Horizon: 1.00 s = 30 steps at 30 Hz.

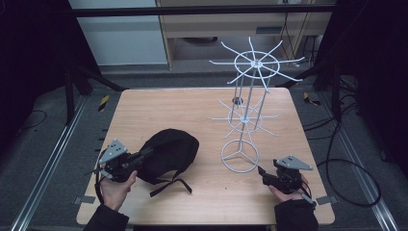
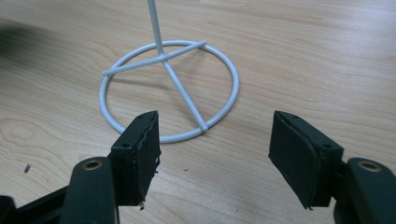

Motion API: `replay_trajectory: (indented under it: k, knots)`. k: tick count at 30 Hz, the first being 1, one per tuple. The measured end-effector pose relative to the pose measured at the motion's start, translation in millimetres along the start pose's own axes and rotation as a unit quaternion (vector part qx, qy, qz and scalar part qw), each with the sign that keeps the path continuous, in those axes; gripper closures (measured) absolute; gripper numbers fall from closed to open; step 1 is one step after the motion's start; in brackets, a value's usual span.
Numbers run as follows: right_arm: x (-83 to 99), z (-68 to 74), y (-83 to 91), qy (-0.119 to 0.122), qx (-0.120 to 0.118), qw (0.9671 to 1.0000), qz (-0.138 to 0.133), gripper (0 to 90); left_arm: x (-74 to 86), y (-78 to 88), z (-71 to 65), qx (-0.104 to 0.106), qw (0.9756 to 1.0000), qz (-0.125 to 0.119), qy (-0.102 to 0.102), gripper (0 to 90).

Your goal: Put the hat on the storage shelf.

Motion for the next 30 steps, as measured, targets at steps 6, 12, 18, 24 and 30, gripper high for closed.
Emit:
replay_trajectory:
  k: [6,12,18,24,30]
  knots:
    - [0.1,0.5,-0.8,0.0,0.001,1.0,0.001,33.6,-21.2,14.4,-6.3,-0.002,0.9987,-0.051,0.001,87.6]
    - [0.1,-0.5,0.0,-0.007,0.003,1.0,0.001,33.6,-47.1,27.0,-11.5,0.001,0.9951,-0.099,0.0,87.6]
    - [0.4,-1.3,0.3,-0.007,0.006,1.0,0.0,33.6,-79.0,34.1,-14.9,0.002,0.9886,-0.151,-0.002,87.6]
    - [0.7,-1.9,-1.1,-0.001,0.008,1.0,-0.001,33.6,-99.2,32.9,-18.6,0.005,0.9839,-0.179,-0.001,87.6]
    - [0.6,-2.0,-1.3,-0.001,0.008,1.0,-0.003,33.5,-120.6,32.8,-25.2,0.011,0.978,-0.208,0.0,87.6]
Point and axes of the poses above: each handheld gripper's, and its own axes: y roughly backward along the jaws, x roughly out of its underside, z roughly to its left, the point moved 5 cm from there along -y, roughly forward along the jaws, and after that the axes turned 5 degrees about x, right-handed, at the moved point
